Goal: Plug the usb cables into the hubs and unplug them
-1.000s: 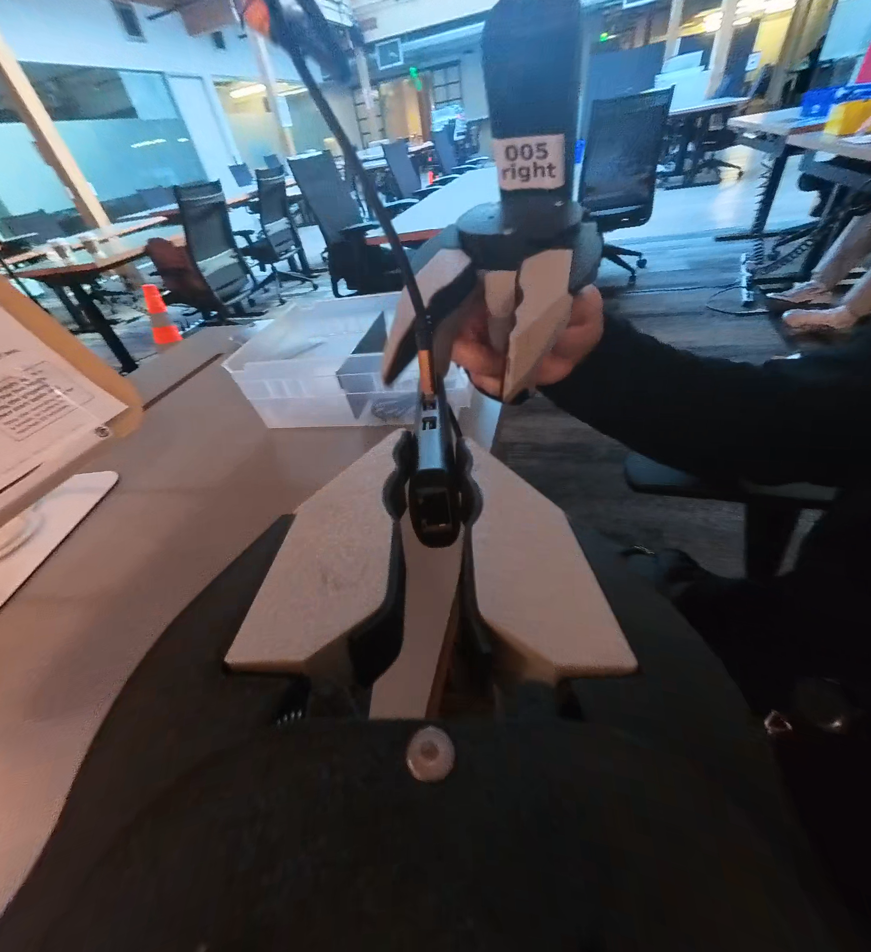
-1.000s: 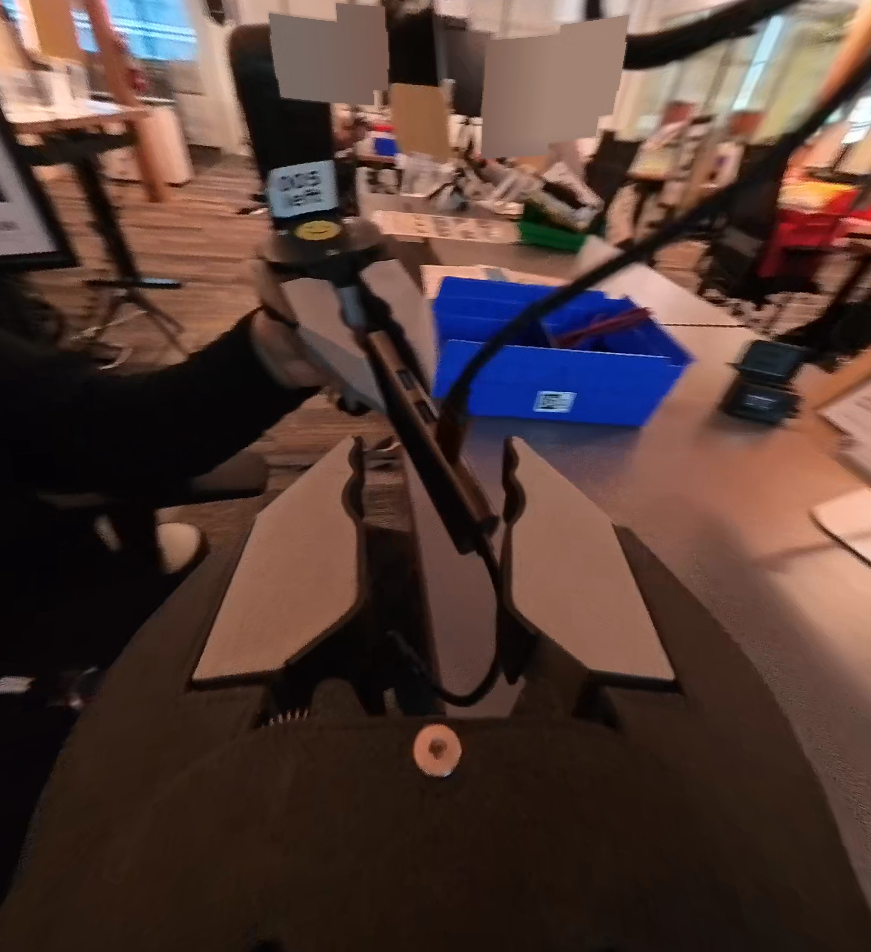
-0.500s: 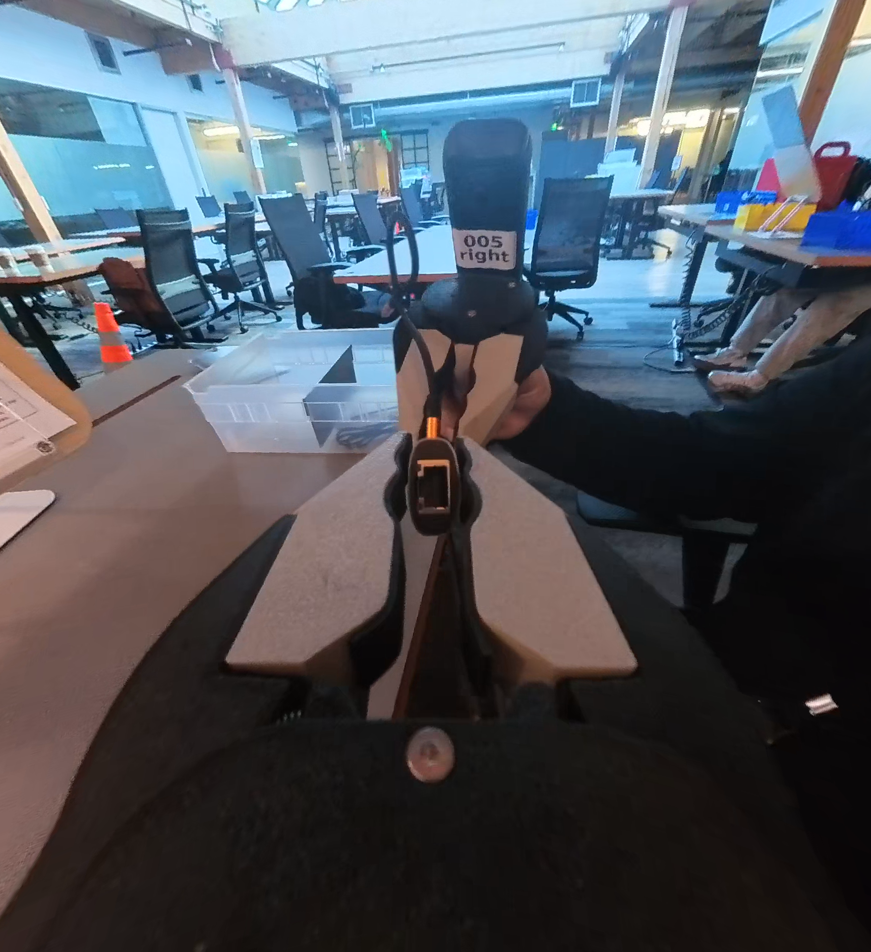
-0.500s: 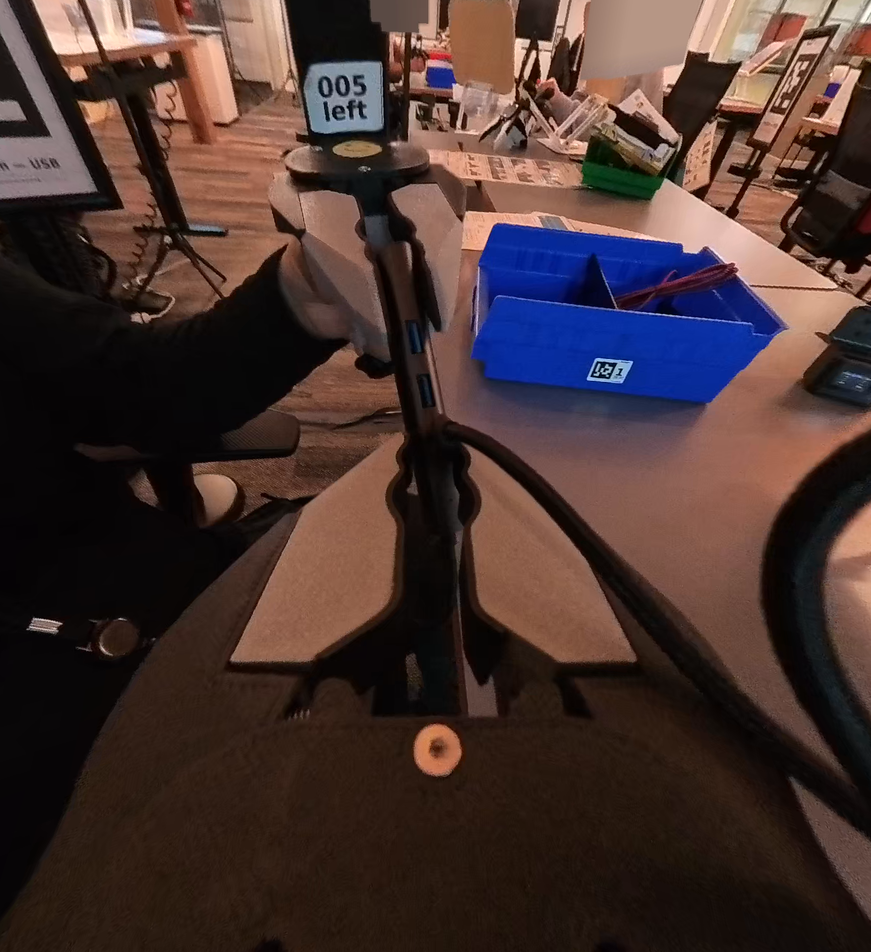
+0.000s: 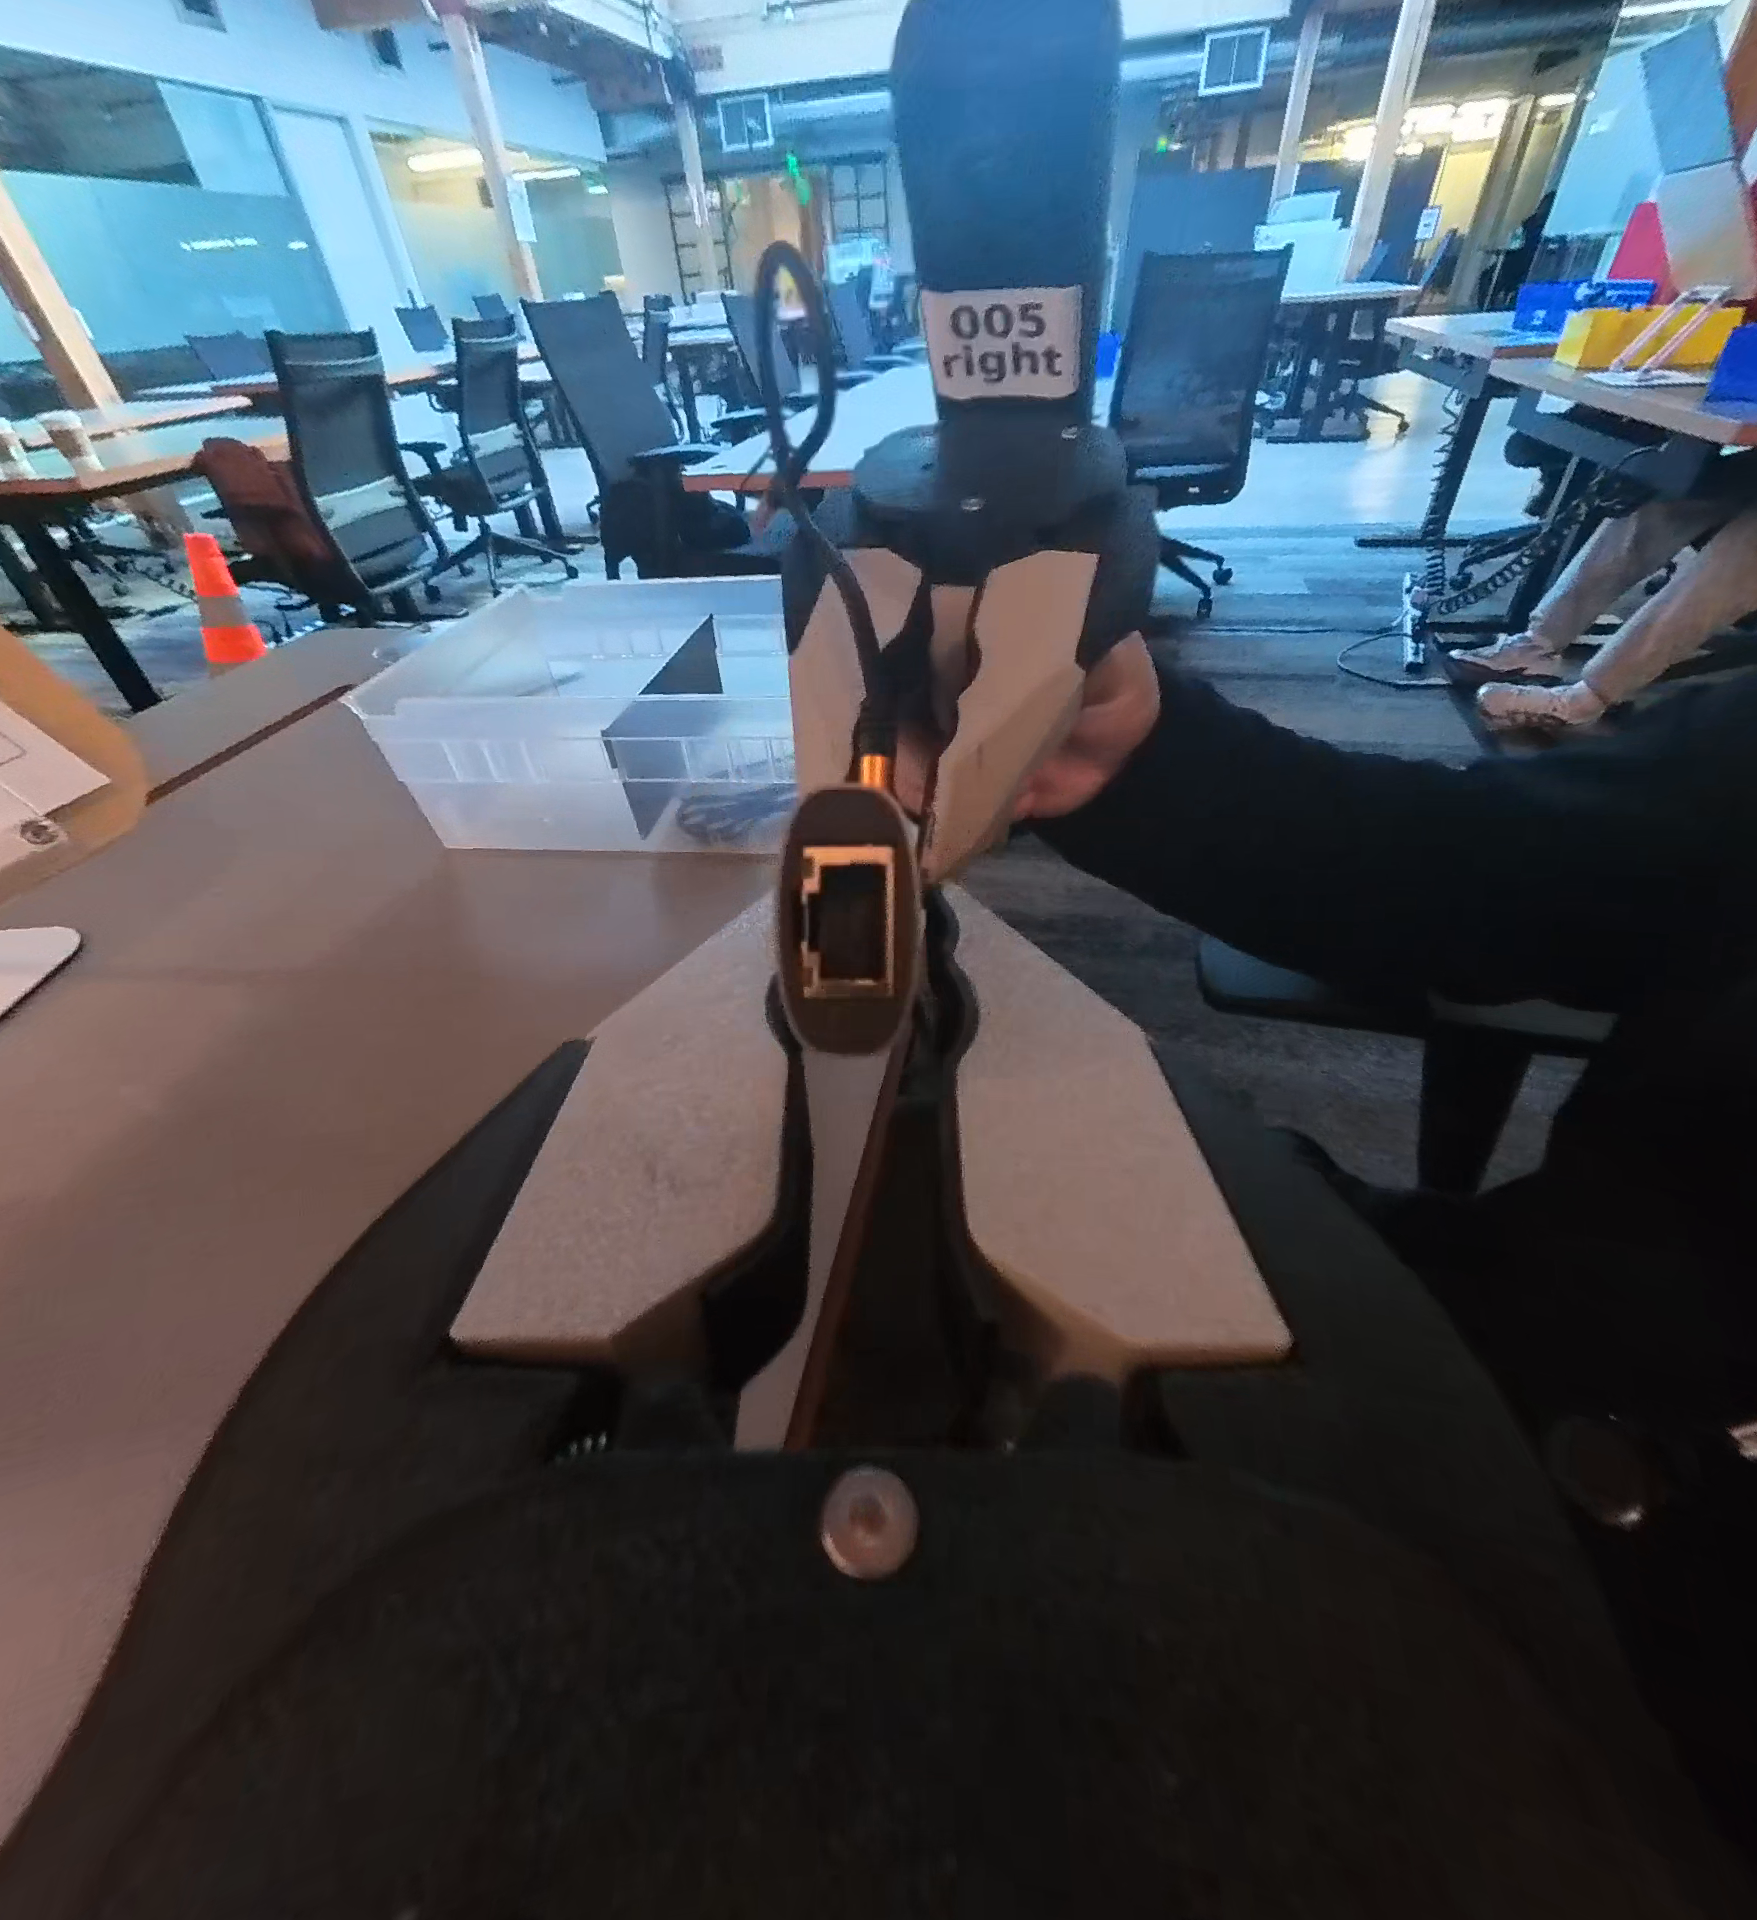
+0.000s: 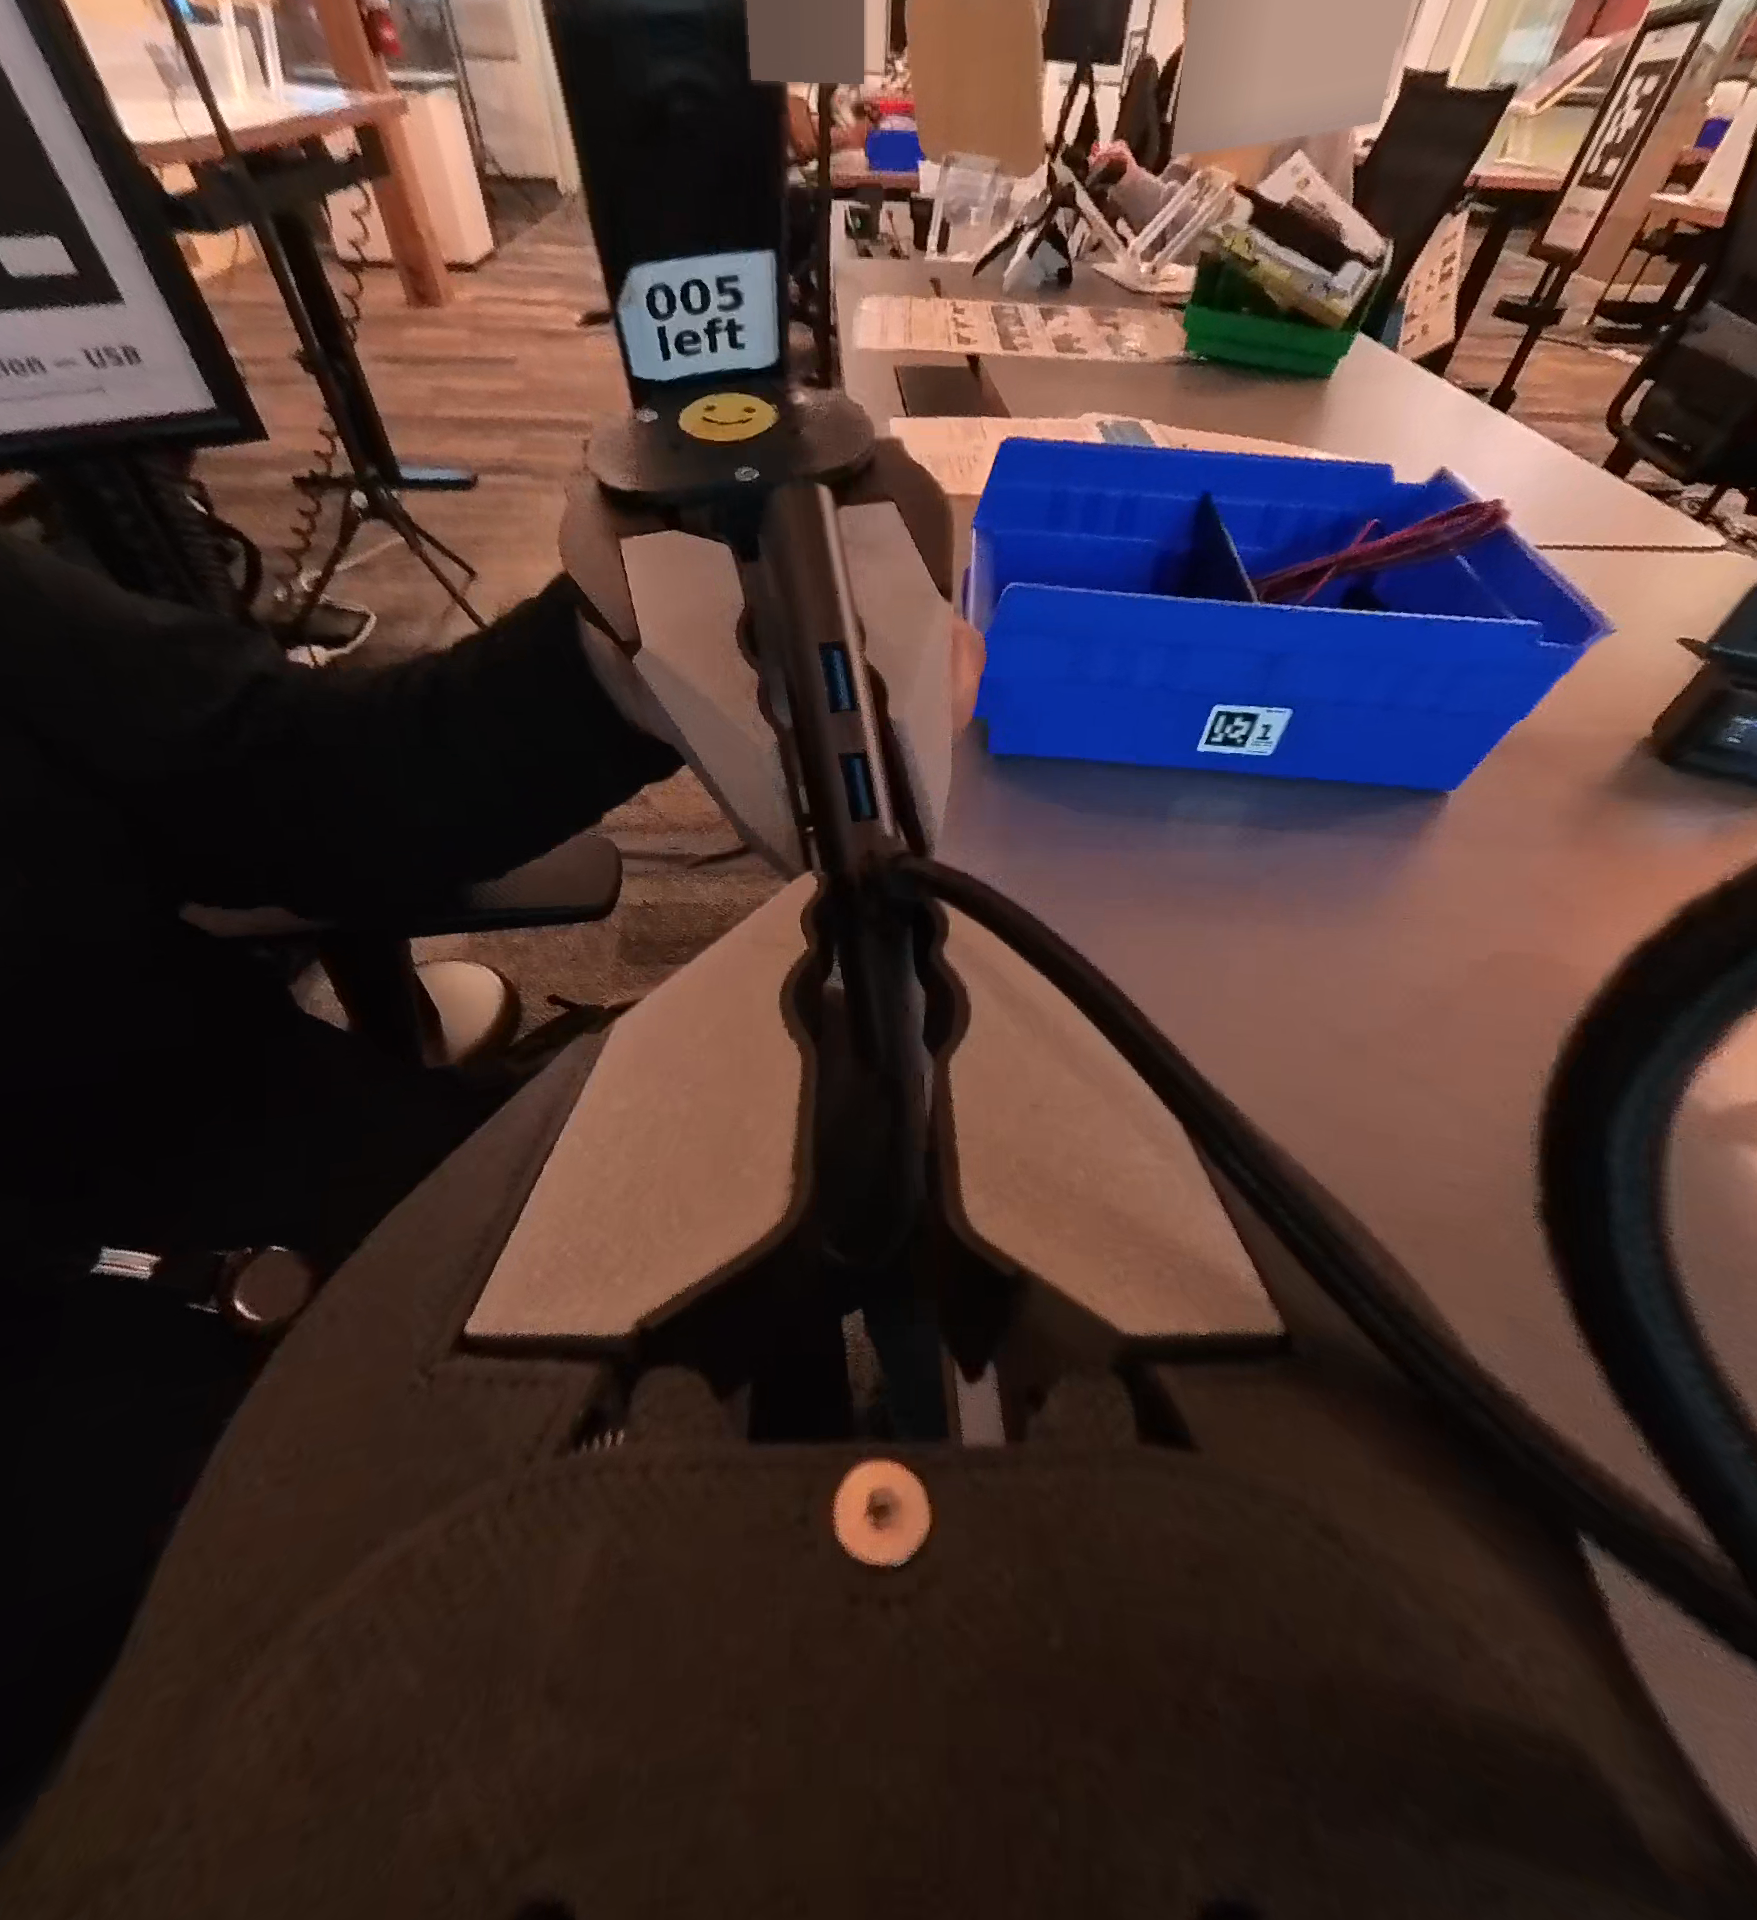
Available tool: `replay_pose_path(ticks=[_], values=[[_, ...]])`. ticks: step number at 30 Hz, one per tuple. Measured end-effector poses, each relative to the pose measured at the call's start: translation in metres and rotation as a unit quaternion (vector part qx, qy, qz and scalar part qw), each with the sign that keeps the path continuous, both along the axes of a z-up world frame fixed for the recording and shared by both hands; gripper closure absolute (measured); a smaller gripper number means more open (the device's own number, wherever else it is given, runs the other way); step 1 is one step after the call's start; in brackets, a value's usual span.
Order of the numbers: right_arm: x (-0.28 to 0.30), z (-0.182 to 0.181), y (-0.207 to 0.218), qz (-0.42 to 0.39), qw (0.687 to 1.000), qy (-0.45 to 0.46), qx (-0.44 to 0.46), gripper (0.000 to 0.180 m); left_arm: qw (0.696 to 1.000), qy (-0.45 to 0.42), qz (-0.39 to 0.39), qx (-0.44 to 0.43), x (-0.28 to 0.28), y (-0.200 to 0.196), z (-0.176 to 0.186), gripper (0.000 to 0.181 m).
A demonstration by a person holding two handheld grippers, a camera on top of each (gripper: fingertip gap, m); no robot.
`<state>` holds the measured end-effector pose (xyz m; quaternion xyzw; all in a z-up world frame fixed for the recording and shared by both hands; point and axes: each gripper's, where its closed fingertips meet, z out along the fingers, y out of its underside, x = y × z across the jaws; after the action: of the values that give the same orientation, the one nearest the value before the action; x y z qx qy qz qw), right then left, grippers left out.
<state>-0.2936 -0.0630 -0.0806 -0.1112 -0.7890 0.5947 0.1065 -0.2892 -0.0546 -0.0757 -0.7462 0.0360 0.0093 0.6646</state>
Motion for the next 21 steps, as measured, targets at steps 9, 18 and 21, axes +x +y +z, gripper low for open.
replay_pose_path(ticks=[9, 18, 21], values=[[0.007, 0.006, 0.007, 0.008, 1.0, 0.007, 0.007, 0.167, 0.999, 0.044, -0.003, 0.006, 0.007, 0.006, 0.004, 0.166], [0.012, 0.033, 0.02, 0.027, 0.996, 0.01, -0.085, 0.177, 0.997, -0.025, -0.025, 0.069, 0.009, 0.003, 0.022, 0.166], [0.013, 0.031, 0.018, 0.027, 0.996, 0.015, -0.079, 0.174, 0.996, -0.031, -0.027, 0.075, 0.011, 0.005, 0.023, 0.166]])
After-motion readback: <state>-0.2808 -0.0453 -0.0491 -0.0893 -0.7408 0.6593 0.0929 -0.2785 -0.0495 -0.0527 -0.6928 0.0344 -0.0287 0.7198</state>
